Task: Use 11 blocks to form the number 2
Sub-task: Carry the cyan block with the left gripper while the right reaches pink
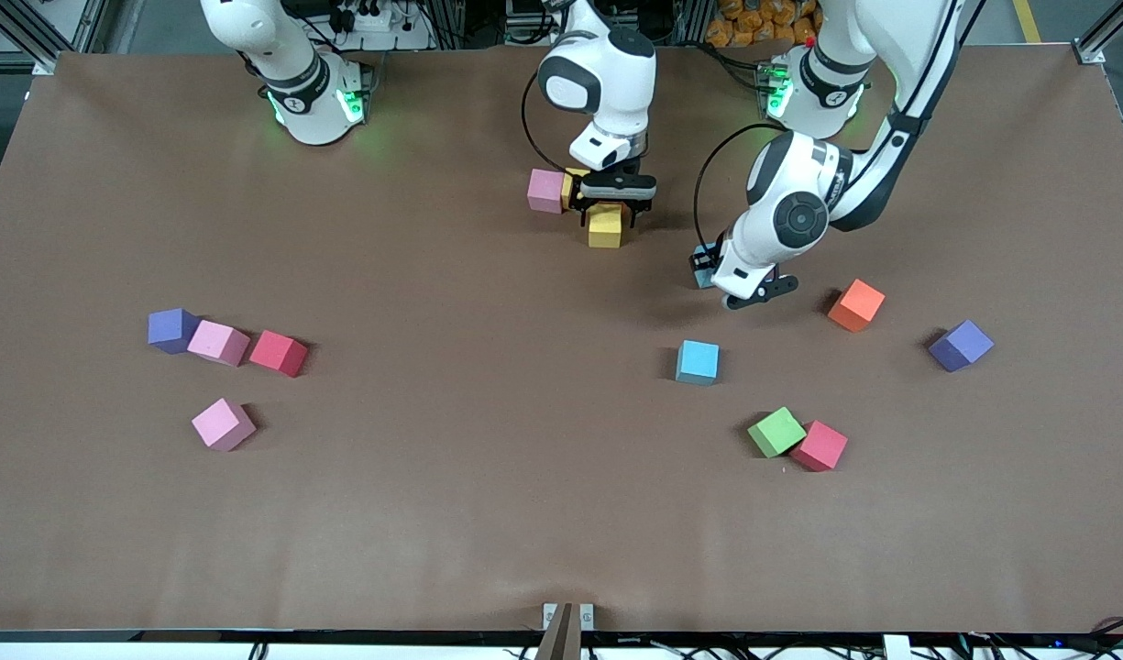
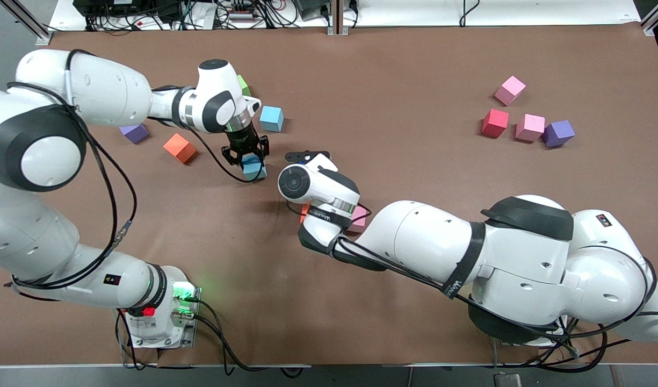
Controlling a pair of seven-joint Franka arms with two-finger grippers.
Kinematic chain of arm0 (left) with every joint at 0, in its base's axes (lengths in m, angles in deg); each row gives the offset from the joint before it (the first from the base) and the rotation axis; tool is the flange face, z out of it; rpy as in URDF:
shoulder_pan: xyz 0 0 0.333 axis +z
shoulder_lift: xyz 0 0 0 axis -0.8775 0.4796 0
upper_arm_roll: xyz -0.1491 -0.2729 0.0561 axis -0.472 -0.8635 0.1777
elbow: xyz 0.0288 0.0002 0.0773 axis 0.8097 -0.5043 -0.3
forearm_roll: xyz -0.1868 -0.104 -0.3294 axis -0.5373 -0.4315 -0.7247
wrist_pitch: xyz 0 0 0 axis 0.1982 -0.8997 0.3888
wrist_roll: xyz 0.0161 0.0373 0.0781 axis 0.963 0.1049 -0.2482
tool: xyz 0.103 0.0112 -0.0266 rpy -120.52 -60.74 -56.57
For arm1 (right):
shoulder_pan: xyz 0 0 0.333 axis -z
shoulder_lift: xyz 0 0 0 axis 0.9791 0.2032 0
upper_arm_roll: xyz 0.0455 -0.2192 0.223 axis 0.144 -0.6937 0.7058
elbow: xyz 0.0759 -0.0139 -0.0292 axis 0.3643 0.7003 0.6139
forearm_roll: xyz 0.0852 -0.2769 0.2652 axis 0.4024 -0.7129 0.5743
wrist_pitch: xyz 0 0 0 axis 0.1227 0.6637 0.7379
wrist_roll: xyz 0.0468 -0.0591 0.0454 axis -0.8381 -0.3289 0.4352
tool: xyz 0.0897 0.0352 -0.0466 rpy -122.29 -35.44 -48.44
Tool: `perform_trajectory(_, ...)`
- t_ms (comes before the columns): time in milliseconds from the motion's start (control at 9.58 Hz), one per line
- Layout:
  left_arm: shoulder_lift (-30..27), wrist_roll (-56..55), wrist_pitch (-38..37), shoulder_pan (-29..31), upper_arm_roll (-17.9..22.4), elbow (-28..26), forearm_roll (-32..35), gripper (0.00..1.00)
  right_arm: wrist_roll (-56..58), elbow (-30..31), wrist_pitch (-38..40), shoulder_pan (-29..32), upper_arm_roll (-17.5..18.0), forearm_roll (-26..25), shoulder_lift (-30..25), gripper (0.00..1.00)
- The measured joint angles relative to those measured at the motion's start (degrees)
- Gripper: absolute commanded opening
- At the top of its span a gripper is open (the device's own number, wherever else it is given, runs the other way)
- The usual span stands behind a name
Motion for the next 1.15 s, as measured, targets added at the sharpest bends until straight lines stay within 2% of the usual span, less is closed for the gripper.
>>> perform_trajectory(209, -2.6, 0.0, -4.4, 0.0, 0.0, 2.2, 0.0, 0.0, 1.9, -0.3, 1.2, 1.0, 0.0, 0.0, -0.5, 1.0)
perform_trajectory(626, -3.0, 0.3, -15.5, -1.1, 0.0, 12.3, 4.2, 0.0, 11.5, -0.7, 4.5, 5.2, -0.6, 0.0, -4.7, 1.0)
perform_trajectory(940, 0.7, 0.9, -17.7, -4.6, 2.0, 19.3, 4.6, 0.0, 23.4, -0.8, 4.8, 14.3, -0.4, 0.9, -8.3, 1.0)
perform_trajectory(1149, 5.3, 1.4, -17.8, -9.3, 4.6, 24.5, 4.6, 0.0, 37.8, -0.7, 4.7, 21.7, 0.8, 4.8, -8.5, 1.0)
